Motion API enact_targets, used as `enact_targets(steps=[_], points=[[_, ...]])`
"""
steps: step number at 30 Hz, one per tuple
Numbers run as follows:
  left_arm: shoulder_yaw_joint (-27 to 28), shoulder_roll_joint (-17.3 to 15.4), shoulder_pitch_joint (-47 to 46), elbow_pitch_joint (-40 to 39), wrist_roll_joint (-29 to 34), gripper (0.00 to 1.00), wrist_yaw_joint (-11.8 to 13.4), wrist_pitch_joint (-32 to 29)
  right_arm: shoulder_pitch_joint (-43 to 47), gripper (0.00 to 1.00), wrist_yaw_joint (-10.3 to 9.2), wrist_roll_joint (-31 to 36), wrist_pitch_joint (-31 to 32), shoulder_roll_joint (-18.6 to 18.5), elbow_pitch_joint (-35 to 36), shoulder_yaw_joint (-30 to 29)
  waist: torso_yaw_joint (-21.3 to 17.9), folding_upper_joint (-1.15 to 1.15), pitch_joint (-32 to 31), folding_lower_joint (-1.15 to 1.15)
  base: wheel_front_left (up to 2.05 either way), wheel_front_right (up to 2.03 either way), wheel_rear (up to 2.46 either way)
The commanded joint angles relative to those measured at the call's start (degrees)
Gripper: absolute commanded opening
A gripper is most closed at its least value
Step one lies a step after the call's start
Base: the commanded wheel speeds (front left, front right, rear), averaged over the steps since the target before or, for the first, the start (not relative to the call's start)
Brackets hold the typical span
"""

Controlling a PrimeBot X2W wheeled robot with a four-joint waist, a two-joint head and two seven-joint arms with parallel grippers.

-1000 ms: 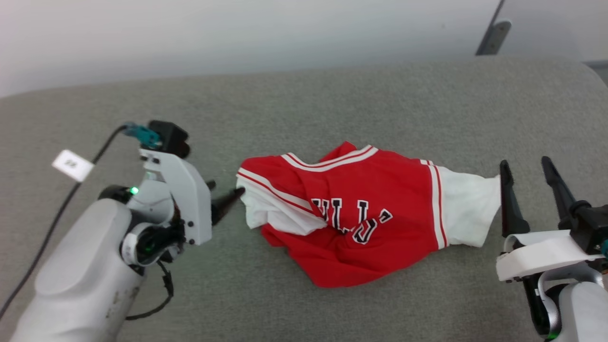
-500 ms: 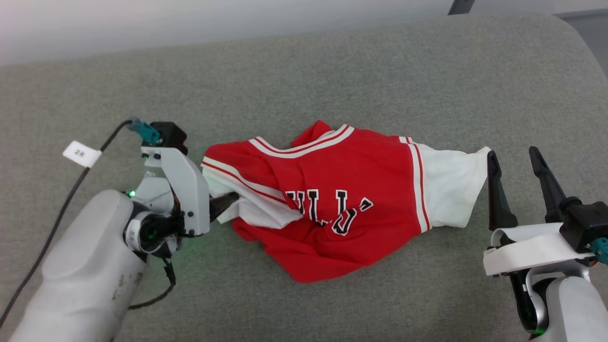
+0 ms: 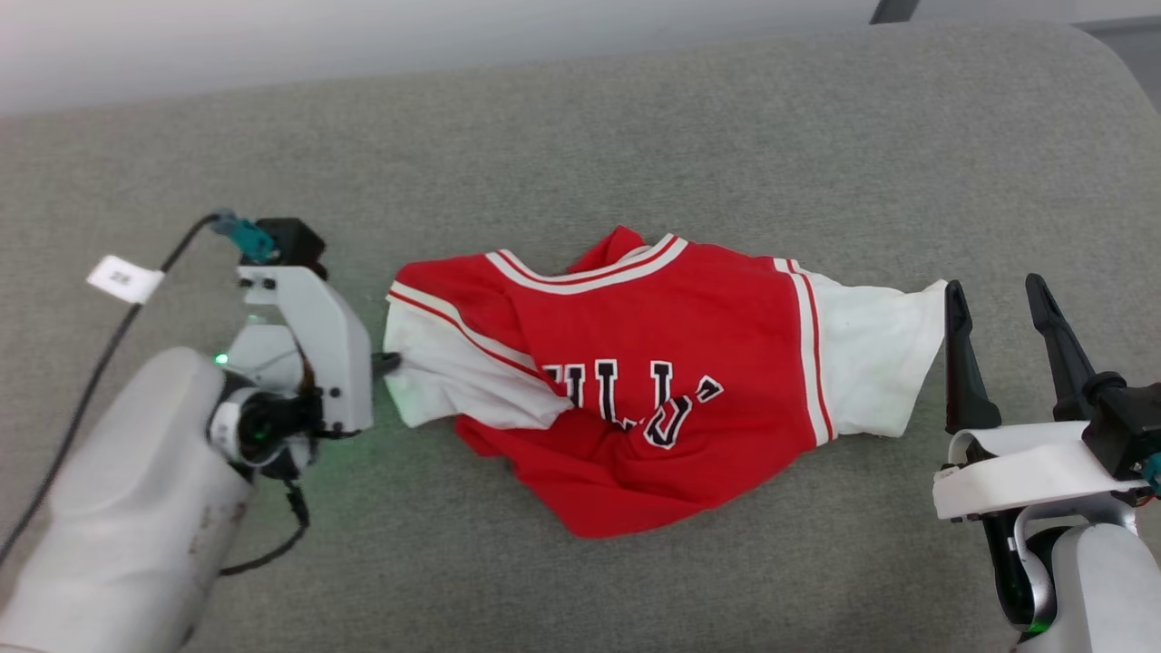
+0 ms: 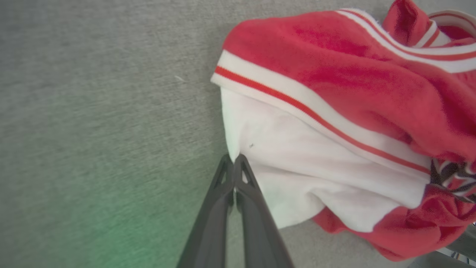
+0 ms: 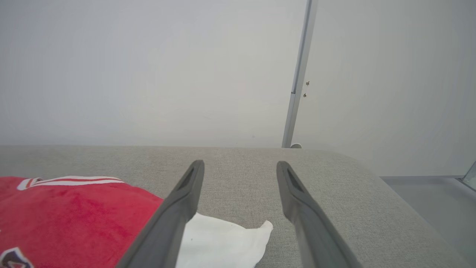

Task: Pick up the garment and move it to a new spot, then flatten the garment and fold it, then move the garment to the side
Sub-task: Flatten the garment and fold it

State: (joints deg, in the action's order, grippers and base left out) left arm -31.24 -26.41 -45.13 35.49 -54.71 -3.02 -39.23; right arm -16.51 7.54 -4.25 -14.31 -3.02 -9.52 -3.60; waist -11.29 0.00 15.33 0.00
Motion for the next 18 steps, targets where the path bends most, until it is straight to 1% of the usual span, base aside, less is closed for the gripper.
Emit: enact_targets(steps=[1, 6, 10, 14, 16, 18], points=[[0.1, -0.5, 0.0, 0.0, 0.4, 0.0, 0.0, 0.1, 0.4, 1.0, -0.1, 0.2, -0.3, 0.2, 0.0, -0.2, 0.6, 0.0, -0.5, 0.0, 0.0, 0.0, 0.0], [1.2, -3.6, 1.1, -1.8, 0.1, 0.0, 0.3, 0.5, 1.1, 1.0, -0.1, 0.1, 0.0, 0.2, 0.2, -0.8, 2.2, 0.0, -1.4, 0.0, 0.0, 0.0, 0.0], [2.0, -6.6, 2.9, -3.8, -0.1, 0.0, 1.1, 0.0, 1.8, 1.0, -0.1, 0.1, 0.4, 0.1, 0.4, -0.9, 3.5, 0.0, -2.0, 0.0, 0.0, 0.0, 0.0], [2.1, -10.3, 5.0, -5.5, 1.2, 0.0, 2.0, -0.1, 2.0, 1.0, -0.1, 0.4, 0.7, 0.1, 0.6, -0.9, 4.4, 0.0, -2.5, 0.0, 0.0, 0.0, 0.0], [1.7, -12.3, 5.8, -6.2, 2.6, 0.0, 2.0, 0.5, 2.0, 1.0, -0.1, 0.4, 1.0, 0.2, 0.9, -0.8, 4.7, 0.0, -2.6, 0.0, 0.0, 0.0, 0.0], [1.4, -13.5, 6.8, -6.4, 3.5, 0.0, 1.8, 1.4, 2.3, 1.0, -0.1, 0.2, 1.1, 0.2, 1.0, -0.6, 4.8, 0.0, -2.8, 0.0, 0.0, 0.0, 0.0]])
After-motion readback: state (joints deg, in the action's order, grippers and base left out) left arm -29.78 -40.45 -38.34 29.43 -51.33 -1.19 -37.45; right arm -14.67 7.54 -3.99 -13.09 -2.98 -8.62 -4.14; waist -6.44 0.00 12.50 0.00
